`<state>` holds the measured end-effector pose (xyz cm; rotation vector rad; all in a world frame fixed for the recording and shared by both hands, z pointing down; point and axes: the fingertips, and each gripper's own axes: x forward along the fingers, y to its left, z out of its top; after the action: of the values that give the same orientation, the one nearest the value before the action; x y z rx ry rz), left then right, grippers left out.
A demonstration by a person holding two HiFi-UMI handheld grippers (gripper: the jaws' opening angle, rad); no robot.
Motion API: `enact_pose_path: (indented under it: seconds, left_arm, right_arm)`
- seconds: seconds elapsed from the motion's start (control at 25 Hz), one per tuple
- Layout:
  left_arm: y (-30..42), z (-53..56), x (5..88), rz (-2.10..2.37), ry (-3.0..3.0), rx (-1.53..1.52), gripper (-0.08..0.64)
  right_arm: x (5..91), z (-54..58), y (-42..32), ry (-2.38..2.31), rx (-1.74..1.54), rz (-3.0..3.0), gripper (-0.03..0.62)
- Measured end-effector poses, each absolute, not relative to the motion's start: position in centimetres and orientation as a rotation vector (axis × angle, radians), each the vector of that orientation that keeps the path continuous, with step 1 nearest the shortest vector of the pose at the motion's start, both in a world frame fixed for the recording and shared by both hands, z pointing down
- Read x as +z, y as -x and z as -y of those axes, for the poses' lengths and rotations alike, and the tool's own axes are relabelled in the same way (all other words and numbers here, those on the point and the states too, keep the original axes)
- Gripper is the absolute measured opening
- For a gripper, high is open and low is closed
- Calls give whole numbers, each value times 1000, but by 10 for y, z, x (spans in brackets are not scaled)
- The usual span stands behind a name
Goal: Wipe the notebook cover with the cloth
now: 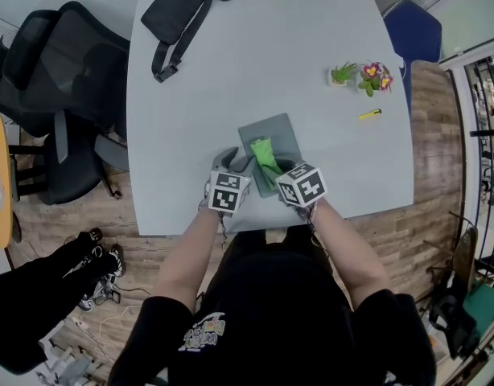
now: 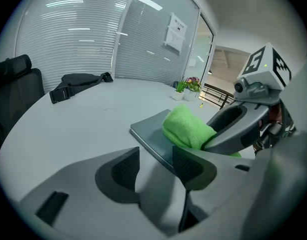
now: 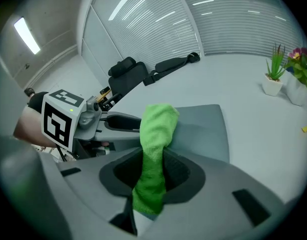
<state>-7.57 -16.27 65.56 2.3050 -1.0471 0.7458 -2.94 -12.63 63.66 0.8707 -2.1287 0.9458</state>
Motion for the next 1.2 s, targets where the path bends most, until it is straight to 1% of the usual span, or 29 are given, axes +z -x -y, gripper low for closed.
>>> enact_pose_path:
  seconds: [0.32, 0.56, 0.72, 1.2]
  left_arm:
    - [77, 162, 655, 1036, -2298, 763, 209]
    - [76, 161, 657, 1035, -2300, 758, 207]
    - [76, 160, 655, 1036, -2298, 757, 207]
    - [77, 161, 656, 1042, -2302, 760, 207]
  right_arm:
    - [644, 105, 52, -867, 1080, 2123, 109]
    - [649, 102, 51, -851, 991, 2104, 109]
    - [650, 108, 38, -847, 929, 2076, 109]
    - [651, 133, -29, -1030, 925, 2018, 109]
